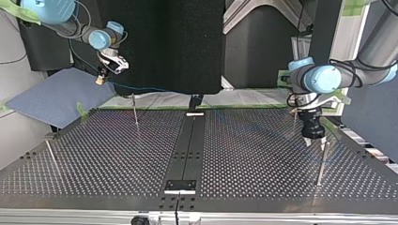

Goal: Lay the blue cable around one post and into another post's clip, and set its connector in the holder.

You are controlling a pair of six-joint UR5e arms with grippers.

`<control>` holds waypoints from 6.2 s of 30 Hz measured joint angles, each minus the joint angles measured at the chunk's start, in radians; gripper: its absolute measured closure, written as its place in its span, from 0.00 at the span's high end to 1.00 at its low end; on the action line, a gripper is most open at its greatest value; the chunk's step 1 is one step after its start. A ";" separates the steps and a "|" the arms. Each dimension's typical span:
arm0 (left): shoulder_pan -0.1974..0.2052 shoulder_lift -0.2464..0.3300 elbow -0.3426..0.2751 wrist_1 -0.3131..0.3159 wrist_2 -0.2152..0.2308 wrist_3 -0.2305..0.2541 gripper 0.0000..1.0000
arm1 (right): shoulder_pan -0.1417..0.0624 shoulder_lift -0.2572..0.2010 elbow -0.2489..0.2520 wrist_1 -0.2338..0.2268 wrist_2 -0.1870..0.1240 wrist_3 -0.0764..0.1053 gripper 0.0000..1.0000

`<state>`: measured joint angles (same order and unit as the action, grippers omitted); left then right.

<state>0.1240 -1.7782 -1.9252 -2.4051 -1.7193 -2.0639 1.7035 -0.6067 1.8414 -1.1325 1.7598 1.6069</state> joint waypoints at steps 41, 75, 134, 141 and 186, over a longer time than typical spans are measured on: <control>-0.026 0.000 -0.001 -0.043 -0.052 0.016 1.00 | -0.022 -0.002 -0.038 0.034 -0.335 -0.117 0.02; -0.078 0.001 -0.038 0.053 0.115 -0.182 1.00 | -0.014 -0.002 -0.049 0.074 -0.644 -0.085 0.02; -0.112 -0.003 -0.372 0.105 0.040 0.161 1.00 | 0.000 0.000 -0.057 0.110 -0.751 -0.076 0.02; -0.120 0.061 -0.436 0.067 0.065 0.152 1.00 | 0.000 0.000 -0.057 0.106 -0.749 -0.063 0.02; -0.241 0.454 -0.254 -0.298 -0.075 0.276 1.00 | -0.047 0.000 -0.062 0.105 -0.615 0.049 0.02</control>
<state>-0.1172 -1.3241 -2.1793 -2.7034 -1.7945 -1.7881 1.6565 -0.6069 1.7791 -1.0279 1.1444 1.6560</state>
